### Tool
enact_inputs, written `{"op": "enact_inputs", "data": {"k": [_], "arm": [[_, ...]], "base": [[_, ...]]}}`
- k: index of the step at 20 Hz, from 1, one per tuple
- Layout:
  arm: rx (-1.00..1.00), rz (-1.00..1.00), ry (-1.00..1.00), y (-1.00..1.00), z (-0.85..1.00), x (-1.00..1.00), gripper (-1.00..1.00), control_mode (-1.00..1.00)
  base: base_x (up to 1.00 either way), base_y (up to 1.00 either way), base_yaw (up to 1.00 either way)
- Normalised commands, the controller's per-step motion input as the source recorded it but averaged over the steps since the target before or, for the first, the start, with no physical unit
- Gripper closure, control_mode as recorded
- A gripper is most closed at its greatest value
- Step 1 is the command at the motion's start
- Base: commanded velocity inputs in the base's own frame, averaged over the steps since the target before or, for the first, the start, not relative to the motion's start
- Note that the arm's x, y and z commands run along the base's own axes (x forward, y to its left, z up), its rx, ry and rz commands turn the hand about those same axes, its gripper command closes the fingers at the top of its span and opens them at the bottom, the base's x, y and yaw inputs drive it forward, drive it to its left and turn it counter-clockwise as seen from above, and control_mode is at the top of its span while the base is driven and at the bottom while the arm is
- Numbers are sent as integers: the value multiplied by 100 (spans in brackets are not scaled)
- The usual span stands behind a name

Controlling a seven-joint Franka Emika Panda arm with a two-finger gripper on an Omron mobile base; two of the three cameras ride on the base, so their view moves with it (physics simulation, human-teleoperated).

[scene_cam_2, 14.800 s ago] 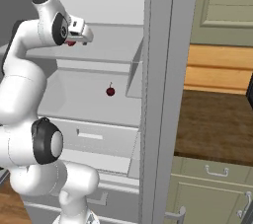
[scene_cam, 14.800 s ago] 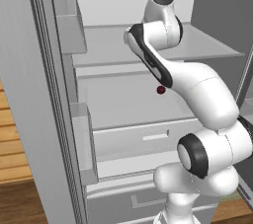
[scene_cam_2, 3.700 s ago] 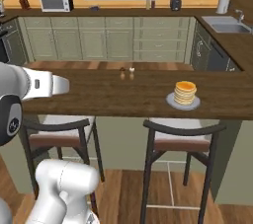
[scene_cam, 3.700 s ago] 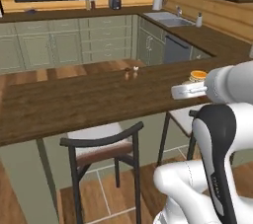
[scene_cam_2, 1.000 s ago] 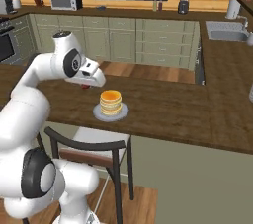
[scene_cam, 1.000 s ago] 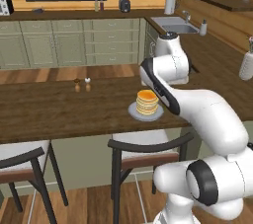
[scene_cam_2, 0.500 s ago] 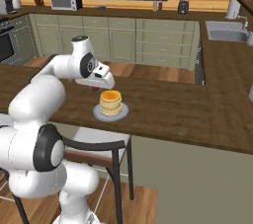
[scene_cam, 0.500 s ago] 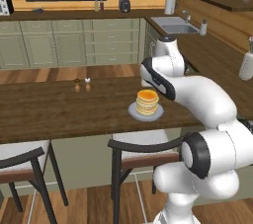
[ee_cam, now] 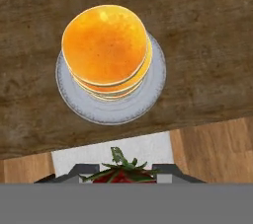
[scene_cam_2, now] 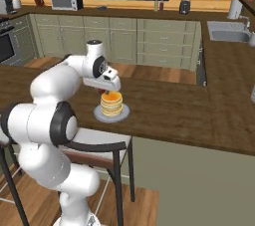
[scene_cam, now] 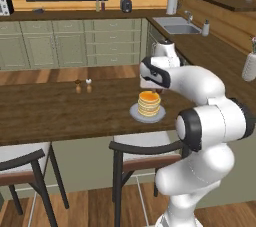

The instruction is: Take the strawberry from the fridge and place it on top of the pancake, located on the dining counter.

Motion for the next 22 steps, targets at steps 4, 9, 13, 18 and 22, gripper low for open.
{"op": "enact_inputs", "data": {"k": [4,9,13,18,22], "arm": [[5,0,0,0,-44,49,100,-100],[5,0,0,-2,-32,65,100,-100],[4,0,0,-1,-30,59,100,-100],[3,0,0,-1,-29,49,100,-100],[3,0,0,-1,-29,46,100,-100]], "base": [[0,0,0],[0,0,0],[0,0,0],[0,0,0],[0,0,0]]}}
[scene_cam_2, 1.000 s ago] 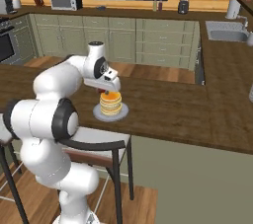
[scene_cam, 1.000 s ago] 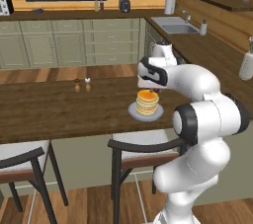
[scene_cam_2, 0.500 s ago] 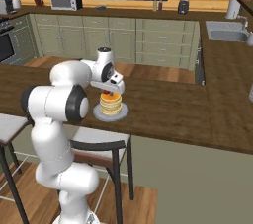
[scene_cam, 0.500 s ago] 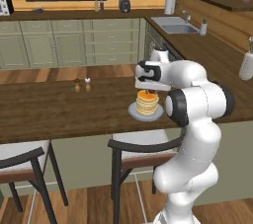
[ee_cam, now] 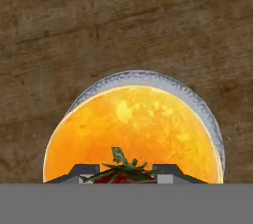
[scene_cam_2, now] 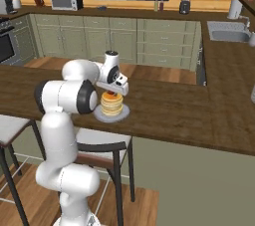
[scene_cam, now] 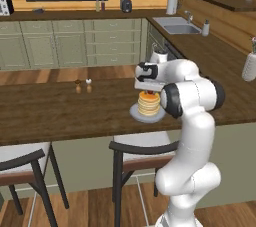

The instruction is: Take the strawberry from the fridge and place it on top of the pancake, located on the dining counter.

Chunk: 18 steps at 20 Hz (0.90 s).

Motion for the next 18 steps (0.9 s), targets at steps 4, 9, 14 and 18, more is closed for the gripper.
{"op": "enact_inputs", "data": {"k": [4,9,14,18], "arm": [[2,0,0,-4,-23,15,100,-100],[6,0,-3,-18,-5,-6,100,-100],[2,0,-2,-3,-8,-7,100,-100],[0,0,0,5,-34,0,100,-100]], "base": [[0,0,0],[0,0,0],[0,0,0],[0,0,0]]}}
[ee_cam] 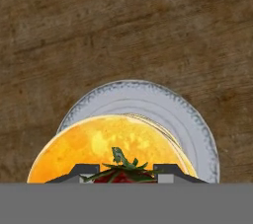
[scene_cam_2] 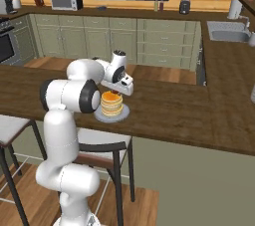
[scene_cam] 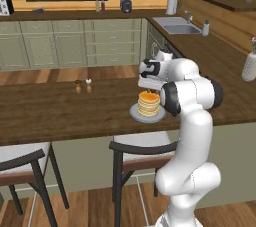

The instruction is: Take the strawberry from the fridge and place it on top of the pancake, located on the dining counter.

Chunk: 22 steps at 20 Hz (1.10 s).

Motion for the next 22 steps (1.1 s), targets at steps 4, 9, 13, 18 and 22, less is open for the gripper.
{"op": "enact_inputs", "data": {"k": [4,9,13,18,22], "arm": [[0,0,0,16,-31,1,100,-100],[0,0,-2,2,0,0,100,-100],[0,0,0,0,0,0,100,-100],[0,0,0,5,-12,0,100,-100],[0,0,0,0,-26,0,-100,-100]], "base": [[0,0,0],[0,0,0],[0,0,0],[0,0,0],[0,0,0]]}}
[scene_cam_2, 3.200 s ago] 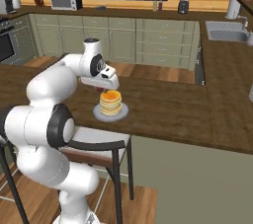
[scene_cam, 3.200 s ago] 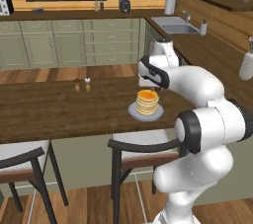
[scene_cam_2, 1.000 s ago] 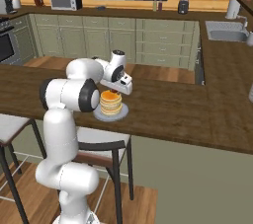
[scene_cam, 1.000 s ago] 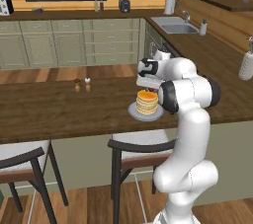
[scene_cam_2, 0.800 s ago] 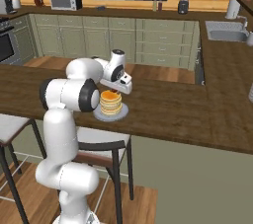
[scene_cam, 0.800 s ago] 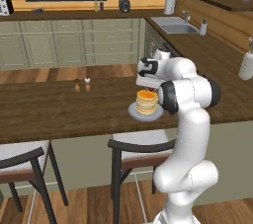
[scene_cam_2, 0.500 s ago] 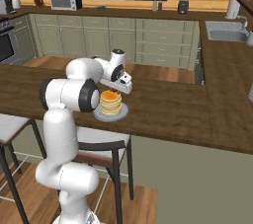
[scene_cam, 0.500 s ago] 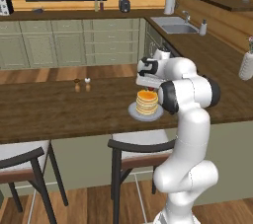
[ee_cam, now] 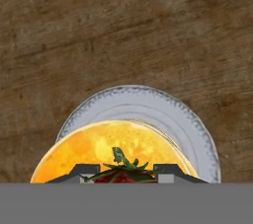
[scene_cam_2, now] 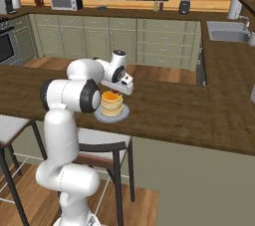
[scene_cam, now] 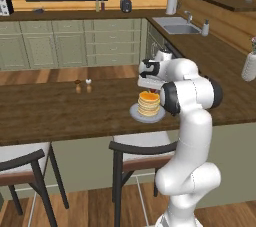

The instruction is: Take the strawberry from the fridge and place it on top of the pancake, located on the dining counter.

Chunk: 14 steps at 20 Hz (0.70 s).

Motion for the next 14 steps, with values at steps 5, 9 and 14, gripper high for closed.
{"op": "enact_inputs", "data": {"k": [5,9,14], "arm": [[0,0,0,1,-10,-3,-100,-100],[0,0,0,0,0,-7,-100,-100],[0,0,0,3,2,-8,-100,-100]], "base": [[0,0,0],[0,0,0],[0,0,0]]}}
